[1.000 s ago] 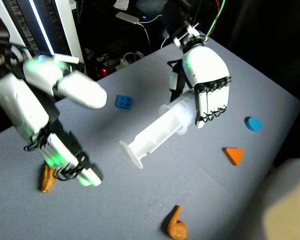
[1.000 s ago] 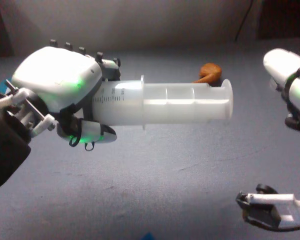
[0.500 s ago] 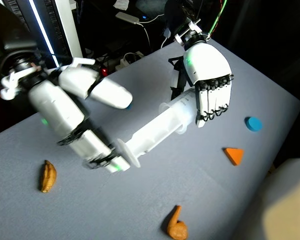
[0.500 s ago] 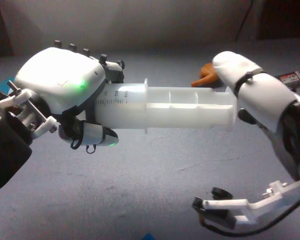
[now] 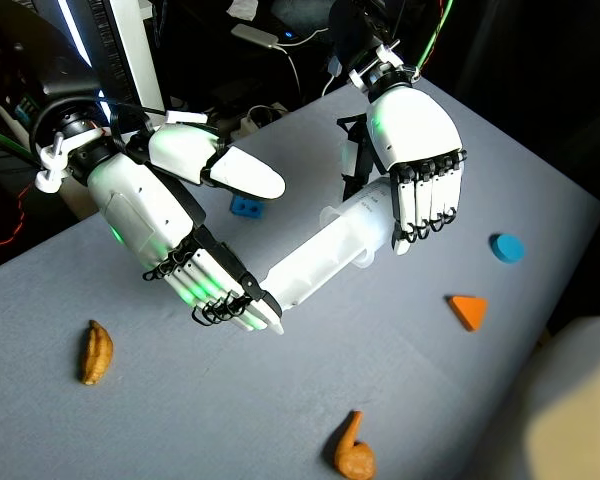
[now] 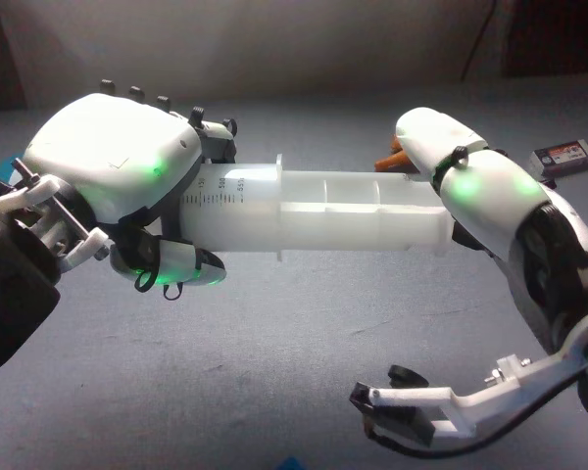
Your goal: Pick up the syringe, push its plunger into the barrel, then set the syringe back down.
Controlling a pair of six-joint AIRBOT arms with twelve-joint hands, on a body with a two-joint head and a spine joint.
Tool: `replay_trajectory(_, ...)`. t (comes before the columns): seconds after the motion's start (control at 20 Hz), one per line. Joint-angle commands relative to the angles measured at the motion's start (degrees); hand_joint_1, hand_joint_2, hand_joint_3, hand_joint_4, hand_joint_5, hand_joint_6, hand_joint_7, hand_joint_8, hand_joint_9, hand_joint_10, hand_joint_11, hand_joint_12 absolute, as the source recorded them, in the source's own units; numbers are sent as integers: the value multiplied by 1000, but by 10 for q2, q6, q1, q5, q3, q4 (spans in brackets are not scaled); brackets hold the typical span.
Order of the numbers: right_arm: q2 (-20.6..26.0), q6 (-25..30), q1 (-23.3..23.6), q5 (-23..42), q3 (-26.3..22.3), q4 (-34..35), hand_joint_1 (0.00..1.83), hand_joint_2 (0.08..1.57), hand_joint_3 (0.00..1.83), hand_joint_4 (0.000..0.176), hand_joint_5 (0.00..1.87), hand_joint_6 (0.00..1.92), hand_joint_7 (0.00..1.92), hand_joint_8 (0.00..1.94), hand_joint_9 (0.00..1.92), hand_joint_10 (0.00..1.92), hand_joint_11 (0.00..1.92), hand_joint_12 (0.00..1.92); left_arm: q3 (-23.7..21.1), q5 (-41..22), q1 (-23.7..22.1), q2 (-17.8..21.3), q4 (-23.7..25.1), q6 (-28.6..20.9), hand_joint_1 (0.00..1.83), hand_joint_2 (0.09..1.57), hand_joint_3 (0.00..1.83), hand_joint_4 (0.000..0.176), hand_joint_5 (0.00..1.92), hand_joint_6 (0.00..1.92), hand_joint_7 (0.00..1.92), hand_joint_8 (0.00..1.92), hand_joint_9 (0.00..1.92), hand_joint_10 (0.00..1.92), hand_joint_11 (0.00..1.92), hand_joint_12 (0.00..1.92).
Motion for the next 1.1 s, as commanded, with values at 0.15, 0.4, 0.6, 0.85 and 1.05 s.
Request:
replay_trajectory(0.15,-21,-9,23,-11,-4,-39,0,1087,0,3,59,1,109,3,84,5,0,559,0,-68,-10,0,31,-10,1384,1091,0,0,981,824,1078,868,923,1202,847,1119)
replay_trajectory(0.4,-43,-23,50,-26,-4,-25,0,1087,0,1,88,4,131,4,103,2,0,587,2,-68,-12,0,25,-10,1385,1085,0,0,989,822,1100,828,931,1184,847,1109)
replay_trajectory(0.6,-68,-31,72,-50,-4,-25,0,1088,0,2,73,2,126,3,97,2,0,558,1,-67,-14,0,20,-10,1384,1088,1,0,985,841,1095,833,911,1204,827,1106)
replay_trajectory(0.85,-101,-37,86,-72,8,-17,0,1087,0,2,62,0,115,3,86,3,0,557,-1,-67,-15,0,20,-10,1384,1086,0,0,986,836,1090,838,929,1183,843,1105)
replay_trajectory(1.05,-116,-37,89,-95,20,-15,0,1089,1,2,62,0,128,4,95,4,0,585,-1,-62,-15,0,20,-10,1385,1085,0,0,994,810,1078,857,945,1170,851,1077)
